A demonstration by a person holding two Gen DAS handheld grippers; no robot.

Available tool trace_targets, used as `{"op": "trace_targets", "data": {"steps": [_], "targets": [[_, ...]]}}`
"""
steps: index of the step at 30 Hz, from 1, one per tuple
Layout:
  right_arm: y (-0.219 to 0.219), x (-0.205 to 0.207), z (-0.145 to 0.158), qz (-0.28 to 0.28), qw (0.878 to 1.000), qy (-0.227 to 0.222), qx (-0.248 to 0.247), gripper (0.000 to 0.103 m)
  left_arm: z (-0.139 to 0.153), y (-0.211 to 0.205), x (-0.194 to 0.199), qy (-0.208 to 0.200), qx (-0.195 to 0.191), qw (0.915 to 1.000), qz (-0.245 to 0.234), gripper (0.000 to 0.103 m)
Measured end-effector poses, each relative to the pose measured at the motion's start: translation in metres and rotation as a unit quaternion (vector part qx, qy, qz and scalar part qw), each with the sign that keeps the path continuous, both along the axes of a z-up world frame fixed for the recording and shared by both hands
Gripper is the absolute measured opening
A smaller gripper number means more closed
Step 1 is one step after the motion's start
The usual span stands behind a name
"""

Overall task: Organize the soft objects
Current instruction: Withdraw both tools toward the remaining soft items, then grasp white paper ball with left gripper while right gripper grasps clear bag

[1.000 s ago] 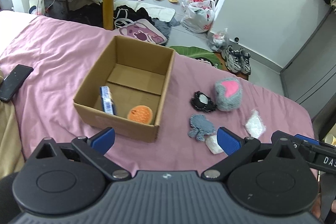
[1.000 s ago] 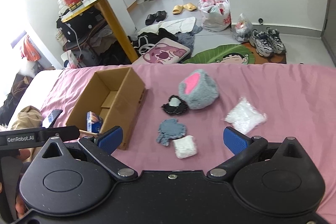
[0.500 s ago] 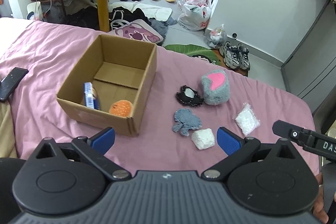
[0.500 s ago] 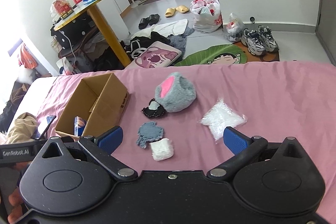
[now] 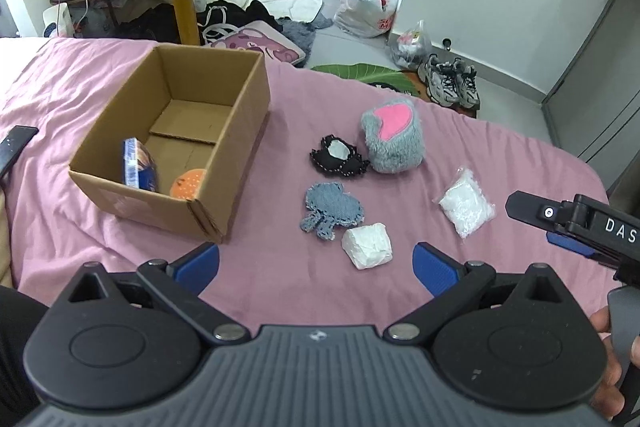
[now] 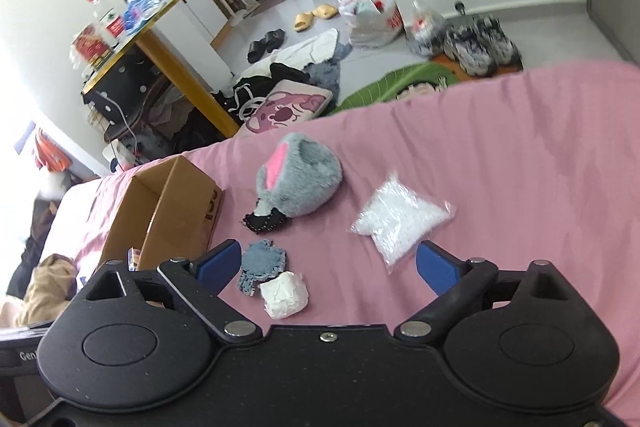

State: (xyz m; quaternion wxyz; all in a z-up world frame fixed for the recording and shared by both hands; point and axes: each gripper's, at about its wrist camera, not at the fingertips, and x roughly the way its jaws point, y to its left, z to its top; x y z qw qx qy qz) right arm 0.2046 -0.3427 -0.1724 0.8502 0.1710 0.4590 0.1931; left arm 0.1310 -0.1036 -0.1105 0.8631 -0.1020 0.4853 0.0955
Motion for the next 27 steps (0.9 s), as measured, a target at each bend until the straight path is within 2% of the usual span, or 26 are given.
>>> {"op": "trace_targets", "data": {"steps": [6, 14, 21, 25, 27], "targets": [[-0.009, 0.01, -0.02, -0.022, 0.999, 0.031, 0.016, 0.083, -0.019, -0.011, 0.012, 0.014, 0.003, 0.9999, 0.006, 0.1], [-0.019, 0.026, -0.044, -0.034, 0.995, 0.073, 0.059, 0.076, -0.04, -0.023, 0.027, 0.023, -0.02, 0.9994, 0.014, 0.098], [-0.028, 0.041, -0.061, -0.063, 0.99, 0.093, 0.087, 0.075, -0.066, -0.029, 0.046, 0.042, -0.038, 0.9981, 0.025, 0.086], [-0.034, 0.049, -0.07, -0.084, 0.987, 0.099, 0.091, 0.075, -0.083, -0.034, 0.057, 0.059, -0.047, 0.9969, 0.026, 0.074], [-0.035, 0.052, -0.077, -0.087, 0.985, 0.113, 0.1, 0.075, -0.09, -0.035, 0.062, 0.064, -0.051, 0.9963, 0.029, 0.072]]}}
